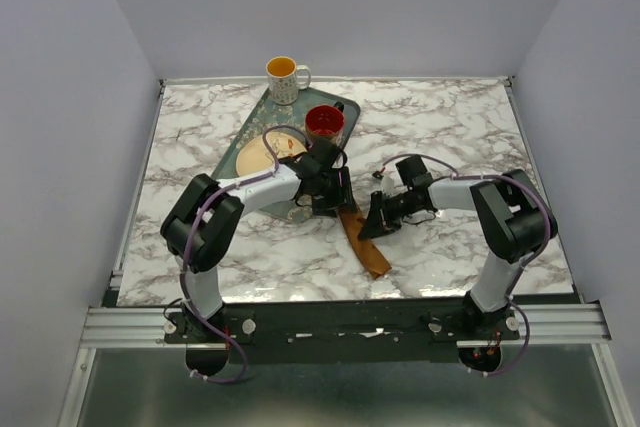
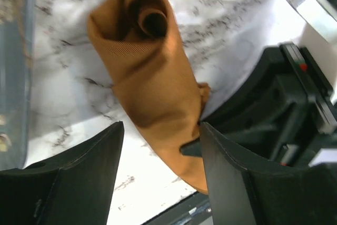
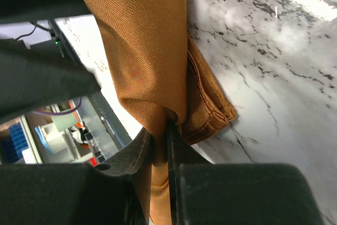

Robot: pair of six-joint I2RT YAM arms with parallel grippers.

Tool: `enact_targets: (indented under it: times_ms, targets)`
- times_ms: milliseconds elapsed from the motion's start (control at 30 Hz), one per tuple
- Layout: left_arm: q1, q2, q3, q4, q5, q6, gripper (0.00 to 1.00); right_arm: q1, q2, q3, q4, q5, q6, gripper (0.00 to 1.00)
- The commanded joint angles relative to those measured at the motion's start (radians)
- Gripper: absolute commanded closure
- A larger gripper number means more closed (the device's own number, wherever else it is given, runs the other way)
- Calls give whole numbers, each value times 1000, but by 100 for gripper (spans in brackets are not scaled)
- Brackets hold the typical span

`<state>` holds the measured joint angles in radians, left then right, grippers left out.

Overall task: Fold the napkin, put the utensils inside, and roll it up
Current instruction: Roll the napkin with the utensil

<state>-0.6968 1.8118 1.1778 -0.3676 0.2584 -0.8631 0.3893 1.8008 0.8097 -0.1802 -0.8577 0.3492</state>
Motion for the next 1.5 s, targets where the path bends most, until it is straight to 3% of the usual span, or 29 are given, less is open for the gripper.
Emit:
enact_targets:
  times_ms: [0, 133, 333, 400, 533, 667, 800, 867, 967, 1200, 1367, 1467]
  targets:
    - [-15, 66, 98, -89, -105, 24, 30, -20, 46, 3, -59, 66, -67, 78]
    - [-20, 121, 115, -106, -148, 10, 33, -20, 29, 8, -67, 69, -75, 75]
    - [-32, 132, 86, -91, -180, -40, 51, -18, -116, -3, -125, 179, -88, 54]
    - [-33, 127, 76, -90, -177, -50, 53, 11, -171, 6, -187, 299, -93, 44]
    - [-38, 110, 52, -76, -176, -70, 56, 109, -296, 39, -289, 547, -81, 38]
    - [-38, 110, 57, -71, -166, -56, 57, 361, -408, 69, -338, 981, -65, 31]
    - [-36, 118, 65, -73, -140, -44, 57, 497, -367, 112, -335, 1150, -67, 33]
    - [-35, 115, 65, -76, -134, -40, 57, 546, -327, 137, -341, 1230, -75, 42]
    - [-30, 113, 65, -76, -120, -39, 57, 586, -250, 178, -346, 1276, -84, 50]
    - [-13, 110, 65, -68, -100, -33, 57, 596, -184, 157, -300, 1269, -79, 56]
    - [-9, 116, 65, -63, -87, -28, 57, 597, -158, 172, -311, 1247, -85, 40]
    - [-3, 118, 65, -59, -74, -25, 57, 599, -127, 177, -321, 1215, -72, 36]
